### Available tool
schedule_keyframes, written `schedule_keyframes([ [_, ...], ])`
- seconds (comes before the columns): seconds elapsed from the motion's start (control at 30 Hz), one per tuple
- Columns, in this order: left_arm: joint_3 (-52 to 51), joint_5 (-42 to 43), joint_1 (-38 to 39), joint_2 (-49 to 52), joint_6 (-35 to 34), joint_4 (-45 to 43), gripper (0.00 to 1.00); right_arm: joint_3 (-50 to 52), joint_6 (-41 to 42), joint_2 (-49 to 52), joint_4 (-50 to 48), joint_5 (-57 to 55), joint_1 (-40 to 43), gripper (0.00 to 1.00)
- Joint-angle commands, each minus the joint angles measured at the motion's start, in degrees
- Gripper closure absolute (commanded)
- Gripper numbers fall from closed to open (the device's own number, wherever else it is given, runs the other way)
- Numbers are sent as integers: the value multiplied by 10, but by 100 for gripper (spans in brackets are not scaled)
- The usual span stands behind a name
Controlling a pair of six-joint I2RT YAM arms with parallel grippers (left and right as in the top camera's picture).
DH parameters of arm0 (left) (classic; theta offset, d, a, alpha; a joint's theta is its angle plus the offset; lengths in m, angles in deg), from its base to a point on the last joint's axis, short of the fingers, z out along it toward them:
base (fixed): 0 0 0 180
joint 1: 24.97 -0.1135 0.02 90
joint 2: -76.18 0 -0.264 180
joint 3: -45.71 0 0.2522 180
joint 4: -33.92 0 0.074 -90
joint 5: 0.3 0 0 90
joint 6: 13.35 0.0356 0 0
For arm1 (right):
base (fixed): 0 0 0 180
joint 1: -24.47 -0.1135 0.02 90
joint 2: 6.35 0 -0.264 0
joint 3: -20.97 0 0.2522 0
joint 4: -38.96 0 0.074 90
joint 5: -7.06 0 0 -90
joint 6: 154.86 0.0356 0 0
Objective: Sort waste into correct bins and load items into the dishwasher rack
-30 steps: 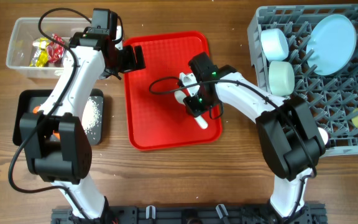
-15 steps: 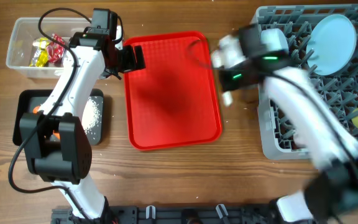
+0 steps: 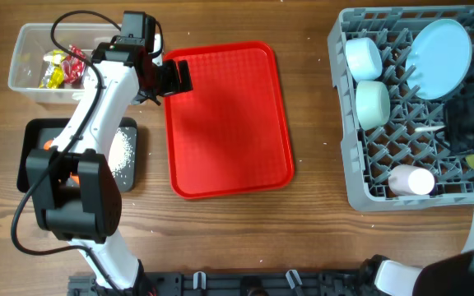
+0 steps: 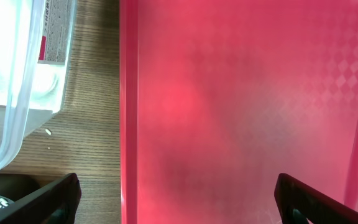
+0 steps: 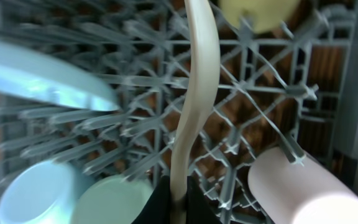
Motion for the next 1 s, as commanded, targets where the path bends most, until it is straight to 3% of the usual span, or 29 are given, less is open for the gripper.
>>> schedule_keyframes([
  [0.0, 3, -3, 1, -14, 1, 0, 0, 10, 53, 23, 11, -20, -1, 28],
  [0.03, 3, -3, 1, -14, 1, 0, 0, 9, 26, 23, 10, -19, -1, 3],
  [0.07, 3, -3, 1, -14, 1, 0, 0, 9, 5, 20, 11, -20, -1, 0],
  [0.17, 3, -3, 1, -14, 1, 0, 0, 0, -59, -20, 4, -20, -1, 0],
  [0.3, 3, -3, 1, -14, 1, 0, 0, -36, -316, -164, -53, 35, -1, 0],
  [0.33, 3, -3, 1, -14, 1, 0, 0, -36, -334, -208, -63, 57, -1, 0],
  [0.47, 3, -3, 1, -14, 1, 0, 0, -36, -300, -325, -63, 61, -1, 0],
  [0.73, 3, -3, 2, -26, 1, 1, 0, -33, -300, -325, -9, 61, -1, 0],
  [0.97, 3, -3, 17, -264, 1, -15, 0, -32, -300, -245, -9, 61, -1, 0],
])
